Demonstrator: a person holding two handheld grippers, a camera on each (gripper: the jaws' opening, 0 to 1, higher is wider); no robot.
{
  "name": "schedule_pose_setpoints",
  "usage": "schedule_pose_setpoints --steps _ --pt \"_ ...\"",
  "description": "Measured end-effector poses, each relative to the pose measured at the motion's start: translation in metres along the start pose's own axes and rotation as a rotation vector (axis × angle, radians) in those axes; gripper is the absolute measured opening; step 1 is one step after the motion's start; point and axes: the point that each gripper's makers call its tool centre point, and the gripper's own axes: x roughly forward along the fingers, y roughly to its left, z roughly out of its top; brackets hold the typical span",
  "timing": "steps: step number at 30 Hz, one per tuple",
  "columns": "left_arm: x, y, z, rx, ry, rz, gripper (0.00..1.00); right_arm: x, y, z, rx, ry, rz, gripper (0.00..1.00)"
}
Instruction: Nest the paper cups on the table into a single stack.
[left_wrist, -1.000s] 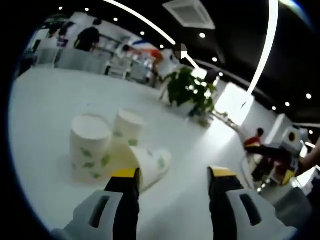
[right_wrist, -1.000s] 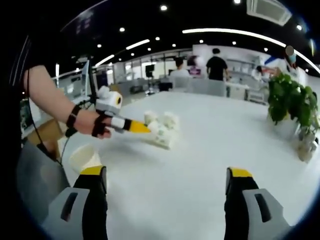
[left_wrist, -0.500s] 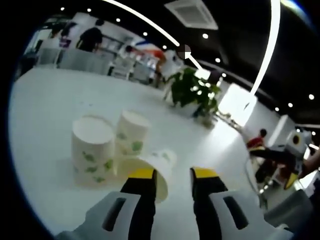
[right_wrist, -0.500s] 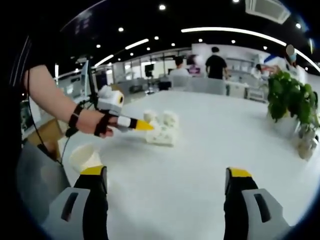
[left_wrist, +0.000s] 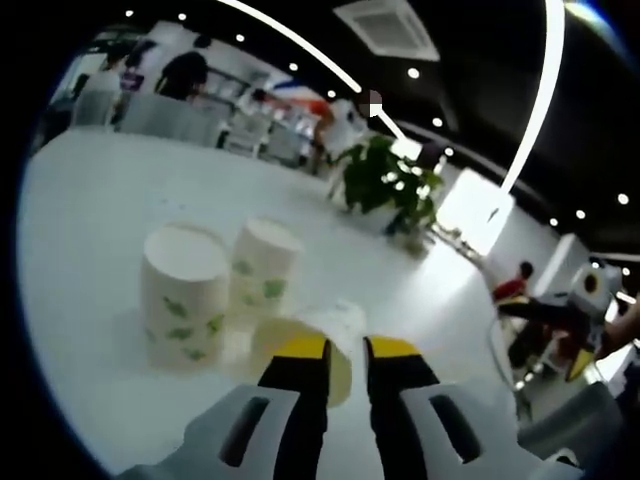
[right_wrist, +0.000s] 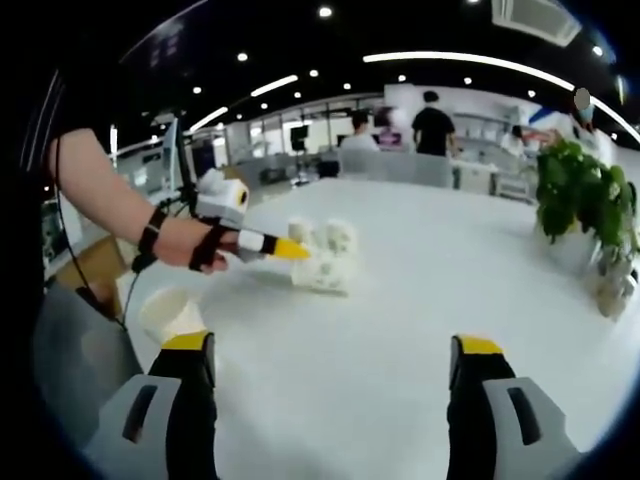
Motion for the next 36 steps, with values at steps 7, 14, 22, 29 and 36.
schedule_pose_setpoints --steps 7,14,22,29,36 --pt "0.001 -0.001 -0.002 0.002 0.004 0.003 0.05 -0.001 0.001 0.0 -0.001 0.0 0.002 0.95" --pt "0.0 -0.003 -0.005 -0.01 0.018 -0.006 0.0 -0.001 0.001 -0.002 0.0 0.005 0.004 0.95" --pt "-0.002 -0.006 -0.002 -0.022 0.009 -0.011 0.0 -0.002 0.001 0.0 -0.002 0.006 0.004 0.95" --pt "-0.003 -0.007 -0.001 -0.034 0.01 -0.012 0.0 -0.003 0.002 0.003 -0.005 0.002 0.0 0.95" --pt "-0.008 -0.012 0.002 -0.048 0.013 -0.014 0.0 -0.006 0.001 0.004 -0.007 -0.001 -0.001 0.95"
